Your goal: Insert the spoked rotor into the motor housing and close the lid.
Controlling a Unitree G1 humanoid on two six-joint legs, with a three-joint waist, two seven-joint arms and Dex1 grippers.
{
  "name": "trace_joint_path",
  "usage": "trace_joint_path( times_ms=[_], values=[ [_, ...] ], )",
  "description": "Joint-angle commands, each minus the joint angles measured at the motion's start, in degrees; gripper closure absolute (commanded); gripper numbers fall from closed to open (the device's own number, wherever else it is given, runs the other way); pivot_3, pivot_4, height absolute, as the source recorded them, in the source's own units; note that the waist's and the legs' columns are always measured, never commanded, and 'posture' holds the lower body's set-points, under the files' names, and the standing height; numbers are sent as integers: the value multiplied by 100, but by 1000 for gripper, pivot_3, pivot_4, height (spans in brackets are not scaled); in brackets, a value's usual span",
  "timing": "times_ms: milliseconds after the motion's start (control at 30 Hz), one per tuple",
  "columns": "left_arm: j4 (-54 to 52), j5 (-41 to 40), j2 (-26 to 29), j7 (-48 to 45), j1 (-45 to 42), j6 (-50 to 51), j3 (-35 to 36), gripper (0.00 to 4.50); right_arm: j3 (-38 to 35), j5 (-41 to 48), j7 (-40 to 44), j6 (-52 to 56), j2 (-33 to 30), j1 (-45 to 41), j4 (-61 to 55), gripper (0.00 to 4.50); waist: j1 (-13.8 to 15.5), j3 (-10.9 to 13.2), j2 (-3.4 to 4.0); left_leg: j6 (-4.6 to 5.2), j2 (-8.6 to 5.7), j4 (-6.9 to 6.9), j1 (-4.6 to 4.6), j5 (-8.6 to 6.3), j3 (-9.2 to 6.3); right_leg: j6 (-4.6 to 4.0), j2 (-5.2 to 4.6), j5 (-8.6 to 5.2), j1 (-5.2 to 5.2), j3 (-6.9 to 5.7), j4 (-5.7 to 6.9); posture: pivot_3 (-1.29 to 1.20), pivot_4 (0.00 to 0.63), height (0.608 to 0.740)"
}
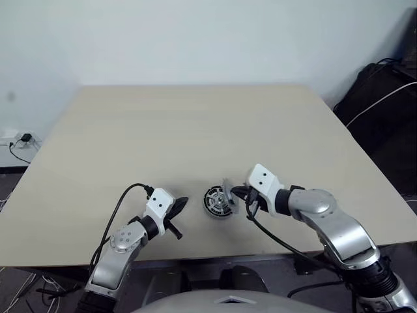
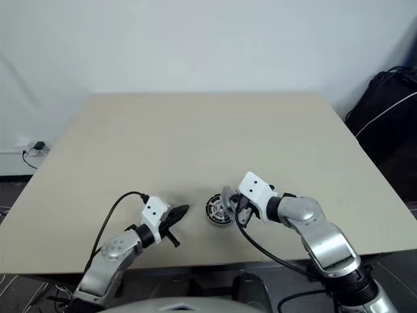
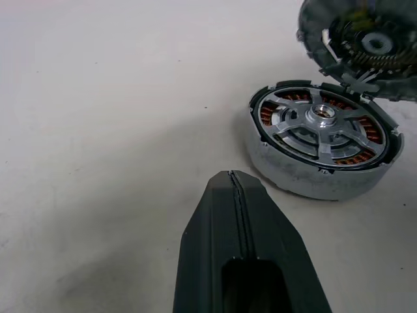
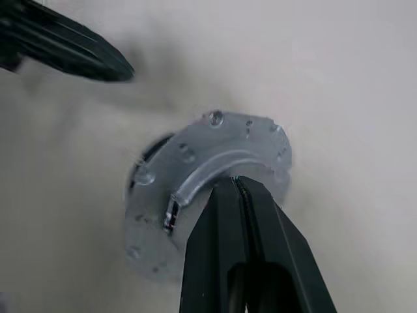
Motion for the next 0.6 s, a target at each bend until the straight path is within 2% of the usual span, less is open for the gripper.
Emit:
trace_joint_path(
  times_ms=[33,300,600],
  values=[
    [-109,-58,-11,-14,-47,-84,31,4500,57,132,83,-172,70,-155,-21,4468,3,0,0,0,0,0,0,0,0,1,0,0,0,0,0,0,0,740],
    [-130,-71,-27,50,0,-88,90,4500,8,435,478,-349,-111,-133,0,4468,10,0,0,2,-1,1,-1,-1,0,1,0,1,1,0,-1,0,0,740],
    [-52,-85,-73,67,-79,-99,90,4500,272,130,342,-709,48,-492,916,4468,9,-2,1,1,-1,5,0,0,0,3,0,2,3,1,1,0,0,740]
  ],
)
